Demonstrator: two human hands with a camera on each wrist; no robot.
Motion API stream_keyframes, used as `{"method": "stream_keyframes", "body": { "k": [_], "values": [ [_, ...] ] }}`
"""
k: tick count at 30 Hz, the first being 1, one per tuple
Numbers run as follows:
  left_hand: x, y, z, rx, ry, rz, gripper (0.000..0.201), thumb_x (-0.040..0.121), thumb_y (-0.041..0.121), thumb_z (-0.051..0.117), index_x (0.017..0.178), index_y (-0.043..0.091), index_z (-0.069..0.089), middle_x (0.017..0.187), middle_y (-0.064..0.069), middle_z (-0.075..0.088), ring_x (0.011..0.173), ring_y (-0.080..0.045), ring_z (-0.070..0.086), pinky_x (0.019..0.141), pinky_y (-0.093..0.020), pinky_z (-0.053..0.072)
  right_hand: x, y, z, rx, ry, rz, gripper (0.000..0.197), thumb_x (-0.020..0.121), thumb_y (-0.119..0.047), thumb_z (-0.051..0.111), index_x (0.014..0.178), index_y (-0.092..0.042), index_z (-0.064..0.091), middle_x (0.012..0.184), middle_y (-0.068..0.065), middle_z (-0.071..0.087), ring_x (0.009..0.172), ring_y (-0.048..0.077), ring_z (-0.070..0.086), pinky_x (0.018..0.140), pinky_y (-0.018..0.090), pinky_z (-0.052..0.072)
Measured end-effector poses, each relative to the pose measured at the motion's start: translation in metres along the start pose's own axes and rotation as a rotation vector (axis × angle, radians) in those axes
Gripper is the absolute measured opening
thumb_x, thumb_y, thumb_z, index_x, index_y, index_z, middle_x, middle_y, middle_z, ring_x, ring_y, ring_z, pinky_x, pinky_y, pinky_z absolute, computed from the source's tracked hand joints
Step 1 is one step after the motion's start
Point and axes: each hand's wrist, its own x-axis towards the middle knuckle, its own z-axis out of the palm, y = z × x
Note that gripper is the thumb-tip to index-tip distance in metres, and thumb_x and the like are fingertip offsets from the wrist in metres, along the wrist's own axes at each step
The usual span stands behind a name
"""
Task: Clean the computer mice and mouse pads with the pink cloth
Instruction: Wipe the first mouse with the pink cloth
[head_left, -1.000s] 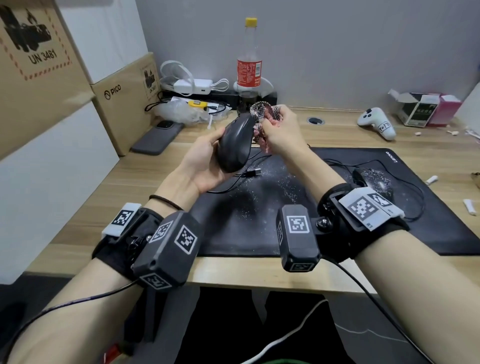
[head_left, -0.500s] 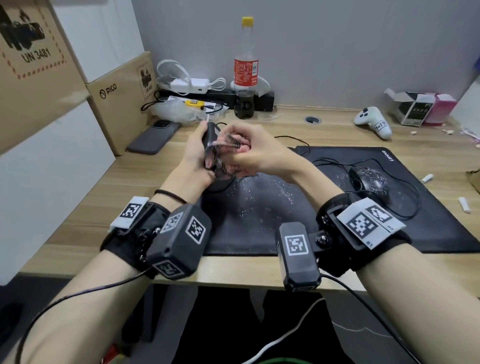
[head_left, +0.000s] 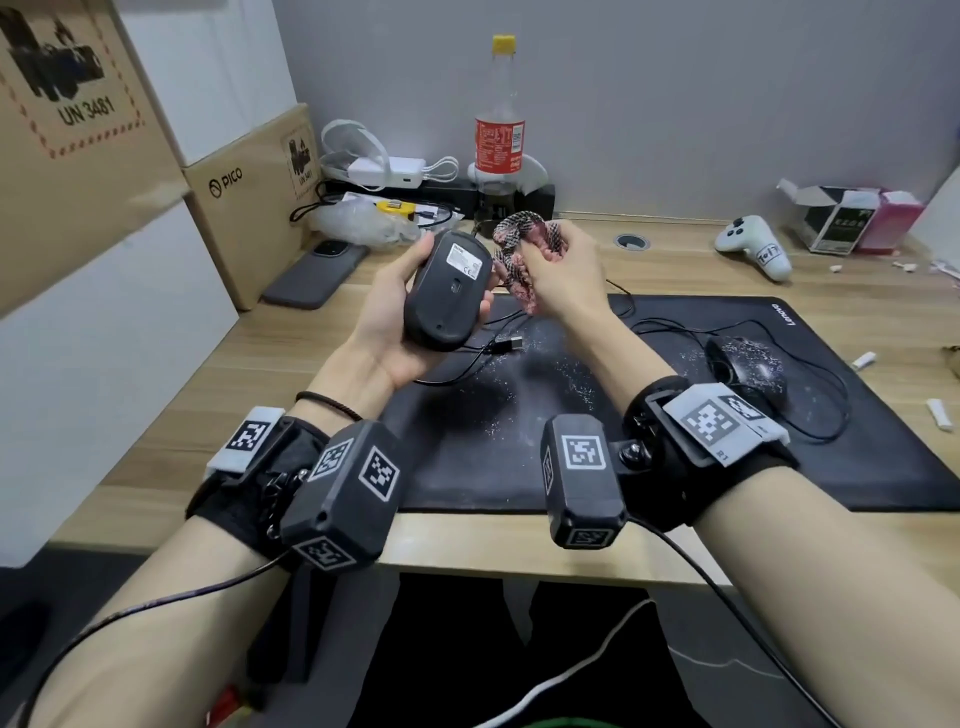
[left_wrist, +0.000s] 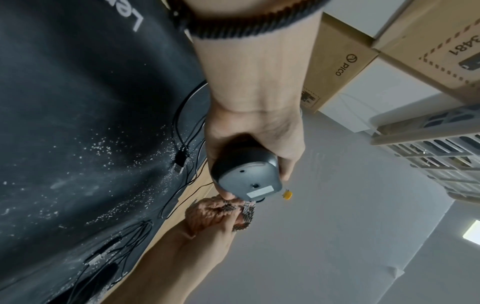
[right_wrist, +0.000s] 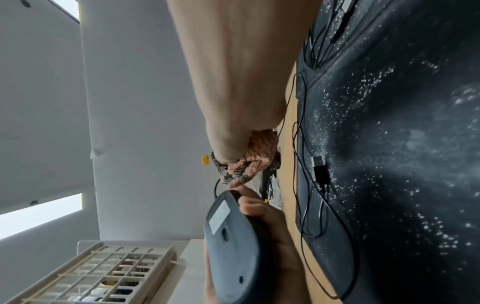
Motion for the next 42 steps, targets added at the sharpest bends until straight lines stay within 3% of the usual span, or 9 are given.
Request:
{"method": "stream_keyframes", "body": {
  "k": [4, 7, 13, 21, 25, 28, 31, 38, 42],
  "values": [
    [-0.001, 0.002, 0.000, -0.108, -0.072, -0.016, 0.048, 0.096, 0.045, 0.043, 0.116, 0.004, 0.058, 0.113, -0.017, 0.059, 0.078, -0.022, 0.061, 0.070, -0.027, 0.056, -0.002, 0.007, -0.002, 0.041, -0.080, 0.072, 0.015, 0.088, -0.023, 0.063, 0.078, -0.033, 0.065, 0.088, -0.001, 0.073, 0.081, 0.022, 0.072, 0.072, 0.045, 0.060],
    [0.001, 0.002, -0.001, -0.139, -0.081, -0.035, 0.050, 0.097, 0.047, 0.042, 0.125, 0.007, 0.053, 0.126, -0.015, 0.050, 0.076, -0.023, 0.060, 0.066, -0.028, 0.057, -0.005, 0.006, -0.002, -0.058, -0.225, 0.061, 0.016, 0.085, -0.014, 0.062, 0.085, -0.028, 0.069, 0.087, -0.004, 0.072, 0.083, 0.014, 0.069, 0.079, 0.037, 0.059],
    [0.002, 0.002, -0.001, -0.068, 0.035, 0.024, 0.043, 0.096, 0.045, 0.044, 0.106, 0.007, 0.062, 0.097, -0.012, 0.064, 0.077, -0.023, 0.063, 0.064, -0.027, 0.056, -0.003, -0.006, -0.008, 0.126, -0.135, 0.085, 0.008, 0.094, -0.019, 0.058, 0.087, -0.023, 0.061, 0.093, 0.006, 0.072, 0.081, 0.023, 0.072, 0.077, 0.045, 0.059],
    [0.009, -0.002, 0.004, -0.034, 0.142, 0.030, 0.060, 0.099, 0.052, 0.024, 0.092, 0.006, 0.063, 0.072, -0.014, 0.070, 0.055, -0.025, 0.067, 0.051, -0.032, 0.057, -0.022, -0.028, -0.001, -0.088, -0.581, -0.244, 0.008, 0.087, -0.002, 0.064, 0.094, -0.002, 0.064, 0.064, -0.014, 0.059, 0.057, -0.004, 0.060, 0.055, 0.014, 0.048],
    [0.007, 0.000, 0.004, 0.008, 0.106, 0.067, 0.041, 0.099, 0.046, 0.037, 0.103, 0.014, 0.061, 0.090, -0.007, 0.065, 0.076, -0.021, 0.063, 0.065, -0.028, 0.056, -0.007, -0.008, 0.005, -0.041, -0.228, -0.095, 0.023, 0.088, -0.004, 0.058, 0.080, -0.025, 0.056, 0.077, -0.002, 0.064, 0.068, 0.019, 0.070, 0.054, 0.032, 0.053],
    [0.007, 0.002, 0.008, 0.206, 0.138, 0.193, 0.032, 0.089, 0.042, 0.057, 0.099, 0.011, 0.063, 0.086, -0.005, 0.067, 0.072, -0.016, 0.062, 0.058, -0.027, 0.054, -0.003, 0.002, 0.001, 0.029, -0.236, 0.112, 0.015, 0.094, -0.016, 0.054, 0.082, -0.025, 0.058, 0.078, -0.002, 0.065, 0.068, 0.022, 0.065, 0.045, 0.021, 0.041],
    [0.013, 0.001, 0.004, 0.622, 0.226, 0.418, 0.073, 0.065, 0.030, 0.084, 0.126, 0.013, 0.048, 0.110, -0.007, 0.065, 0.086, -0.012, 0.067, 0.064, -0.026, 0.055, -0.006, -0.002, -0.002, 0.280, -0.303, 0.340, 0.019, 0.098, -0.017, 0.050, 0.082, -0.014, 0.058, 0.063, 0.004, 0.065, 0.042, 0.011, 0.058, 0.035, 0.014, 0.035],
    [0.015, 0.001, 0.000, 1.185, 0.114, 0.694, 0.100, 0.052, 0.024, 0.087, 0.140, 0.028, 0.040, 0.114, -0.004, 0.065, 0.112, -0.005, 0.059, 0.097, -0.017, 0.045, -0.002, -0.011, -0.008, 0.503, -0.332, 0.513, 0.025, 0.089, -0.010, 0.031, 0.081, -0.010, 0.055, 0.073, 0.009, 0.058, 0.055, 0.016, 0.059, 0.045, 0.022, 0.050],
    [0.018, 0.008, -0.002, 1.273, 0.175, 0.686, 0.101, 0.052, 0.023, 0.088, 0.141, 0.027, 0.041, 0.113, -0.001, 0.064, 0.111, -0.004, 0.059, 0.100, -0.014, 0.042, -0.001, -0.009, -0.015, 0.731, -0.350, 0.487, 0.044, 0.076, -0.009, 0.032, 0.110, 0.005, 0.055, 0.109, 0.020, 0.061, 0.097, 0.032, 0.057, 0.091, 0.045, 0.051]
  ]
}}
